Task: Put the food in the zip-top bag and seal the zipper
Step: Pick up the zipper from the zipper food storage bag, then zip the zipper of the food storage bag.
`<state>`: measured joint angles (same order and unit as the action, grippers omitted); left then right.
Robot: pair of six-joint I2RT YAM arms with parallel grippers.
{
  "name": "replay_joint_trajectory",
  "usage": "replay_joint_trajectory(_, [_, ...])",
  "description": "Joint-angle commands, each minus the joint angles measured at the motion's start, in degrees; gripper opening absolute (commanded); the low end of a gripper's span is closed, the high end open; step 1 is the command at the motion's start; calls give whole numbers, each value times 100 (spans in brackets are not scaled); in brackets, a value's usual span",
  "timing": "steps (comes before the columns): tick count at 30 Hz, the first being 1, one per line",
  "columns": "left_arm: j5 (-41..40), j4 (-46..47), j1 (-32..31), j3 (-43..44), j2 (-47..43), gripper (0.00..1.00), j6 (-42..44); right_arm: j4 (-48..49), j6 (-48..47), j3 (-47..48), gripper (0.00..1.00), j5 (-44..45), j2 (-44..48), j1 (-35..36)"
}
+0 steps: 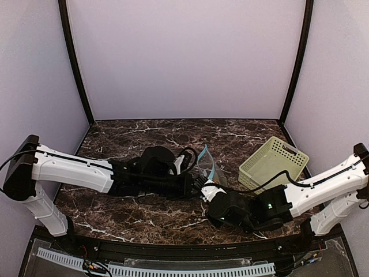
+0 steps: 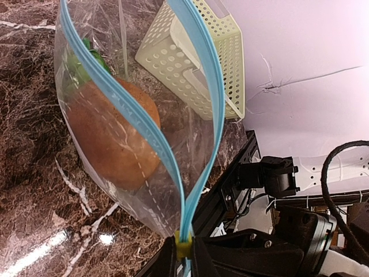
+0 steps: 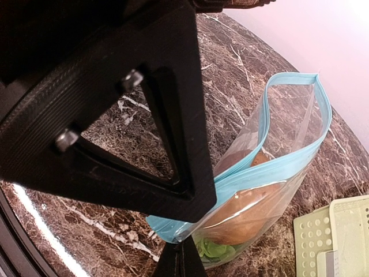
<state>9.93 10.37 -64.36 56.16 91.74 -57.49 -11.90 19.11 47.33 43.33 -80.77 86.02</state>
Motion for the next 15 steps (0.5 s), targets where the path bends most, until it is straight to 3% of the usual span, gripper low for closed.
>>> replay_joint_trajectory(1, [-297,-17,203,-92,-274,1,-16,216,-112,57,0,-225,34,211])
replay_joint_trajectory(15, [-242,-61,371,-105,-377,1,53,329,-180,-46,0,-365,193,240])
